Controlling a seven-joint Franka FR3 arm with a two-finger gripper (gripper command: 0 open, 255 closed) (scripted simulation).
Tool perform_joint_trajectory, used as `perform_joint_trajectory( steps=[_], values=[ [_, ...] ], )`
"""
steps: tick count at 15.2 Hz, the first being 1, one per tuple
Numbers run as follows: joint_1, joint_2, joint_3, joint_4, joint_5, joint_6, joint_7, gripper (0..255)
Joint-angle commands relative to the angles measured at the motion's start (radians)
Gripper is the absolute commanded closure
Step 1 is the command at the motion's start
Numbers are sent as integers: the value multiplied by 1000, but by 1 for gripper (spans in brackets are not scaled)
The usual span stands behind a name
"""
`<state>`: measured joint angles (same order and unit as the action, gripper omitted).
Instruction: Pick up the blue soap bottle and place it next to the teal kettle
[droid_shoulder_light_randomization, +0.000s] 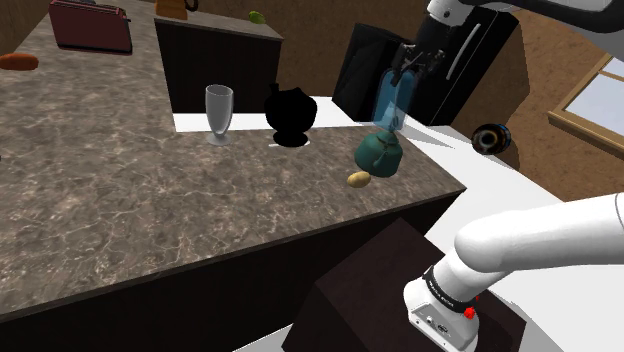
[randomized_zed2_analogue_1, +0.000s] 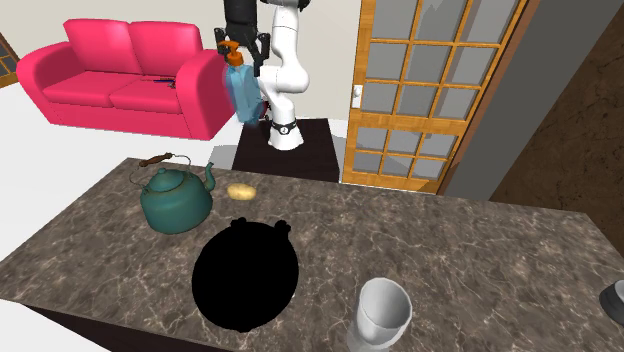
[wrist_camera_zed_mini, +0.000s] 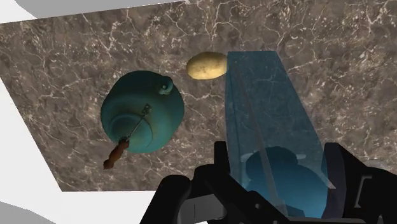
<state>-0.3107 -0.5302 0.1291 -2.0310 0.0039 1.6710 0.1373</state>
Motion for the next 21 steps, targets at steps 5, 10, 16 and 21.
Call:
perform_joint_trajectory(
  steps=[5, 10, 16, 21],
  values=[
    [-38, -7, -116, -9, -34, 5, -145, 255],
    [-72, 12, -214, 8, -62, 13, -267, 255],
    [-107, 71, -333, 64, -83, 23, -414, 255],
    [-132, 150, -433, 142, -83, 28, -541, 255]
  ],
)
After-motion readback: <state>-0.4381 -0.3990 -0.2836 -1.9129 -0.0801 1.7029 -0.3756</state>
